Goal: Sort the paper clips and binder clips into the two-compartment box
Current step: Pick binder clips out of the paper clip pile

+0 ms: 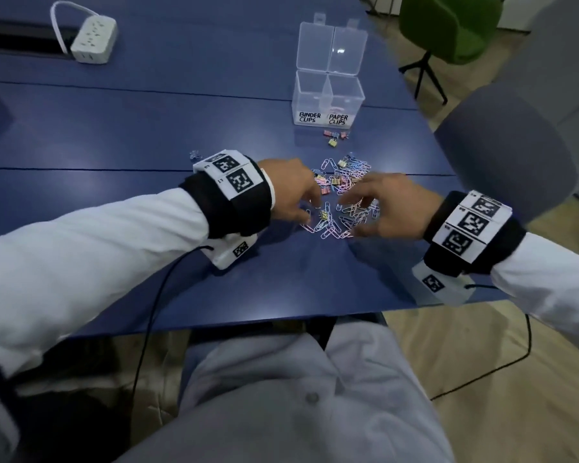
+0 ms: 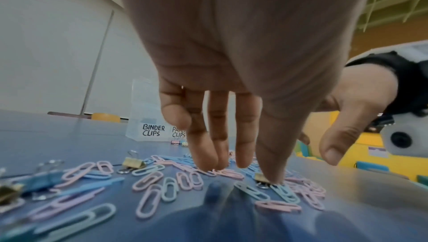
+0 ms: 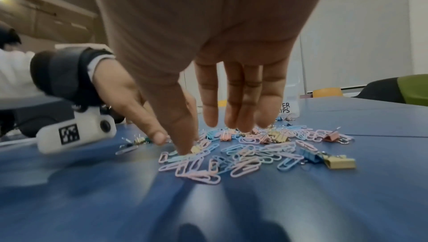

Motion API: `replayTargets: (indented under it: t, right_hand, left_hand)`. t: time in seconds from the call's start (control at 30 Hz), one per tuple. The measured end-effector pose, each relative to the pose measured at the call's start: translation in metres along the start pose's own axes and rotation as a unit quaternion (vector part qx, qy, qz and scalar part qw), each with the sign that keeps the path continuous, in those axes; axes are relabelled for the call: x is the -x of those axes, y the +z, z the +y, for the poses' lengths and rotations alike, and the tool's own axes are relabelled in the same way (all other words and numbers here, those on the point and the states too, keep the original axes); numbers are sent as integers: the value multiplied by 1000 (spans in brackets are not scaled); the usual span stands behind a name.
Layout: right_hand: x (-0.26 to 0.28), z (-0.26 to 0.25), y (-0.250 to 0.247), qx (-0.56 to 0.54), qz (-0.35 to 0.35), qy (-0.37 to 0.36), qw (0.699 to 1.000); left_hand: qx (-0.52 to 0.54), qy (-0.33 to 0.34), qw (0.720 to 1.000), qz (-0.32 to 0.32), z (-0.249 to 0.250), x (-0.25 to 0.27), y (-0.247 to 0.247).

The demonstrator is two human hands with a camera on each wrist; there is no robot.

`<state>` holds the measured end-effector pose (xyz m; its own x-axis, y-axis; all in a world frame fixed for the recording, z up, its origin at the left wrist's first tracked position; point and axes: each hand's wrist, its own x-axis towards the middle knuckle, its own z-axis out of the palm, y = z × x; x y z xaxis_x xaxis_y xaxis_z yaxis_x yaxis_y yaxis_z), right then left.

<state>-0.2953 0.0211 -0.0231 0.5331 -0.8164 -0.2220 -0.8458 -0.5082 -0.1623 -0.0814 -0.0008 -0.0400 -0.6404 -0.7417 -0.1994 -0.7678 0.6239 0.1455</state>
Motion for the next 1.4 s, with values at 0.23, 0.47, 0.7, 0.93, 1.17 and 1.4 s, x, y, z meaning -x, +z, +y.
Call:
replayTargets:
  t: [0.23, 0.47, 0.7, 0.93, 1.17, 1.4]
  right_hand:
    - [-12, 12, 7, 1, 31, 27, 999]
    - [-43, 0, 5, 11, 65, 32, 997]
    - [-54, -6, 10, 4, 70, 42, 997]
    - [-67, -6, 14, -21, 94, 68, 993]
    - [-78, -18, 10, -72, 74, 59, 993]
    - [-109, -55, -25, -117, 109, 8, 987]
  left_hand:
    - [14, -62, 997, 37, 18, -14, 2]
    - [-14, -84, 995, 49, 28, -4, 7]
    - [55, -200, 970, 125, -15, 36, -18]
    - [17, -353, 932, 82, -87, 103, -20]
    - [31, -315, 945, 81, -87, 118, 8]
    - [55, -165, 981, 87, -51, 92, 16]
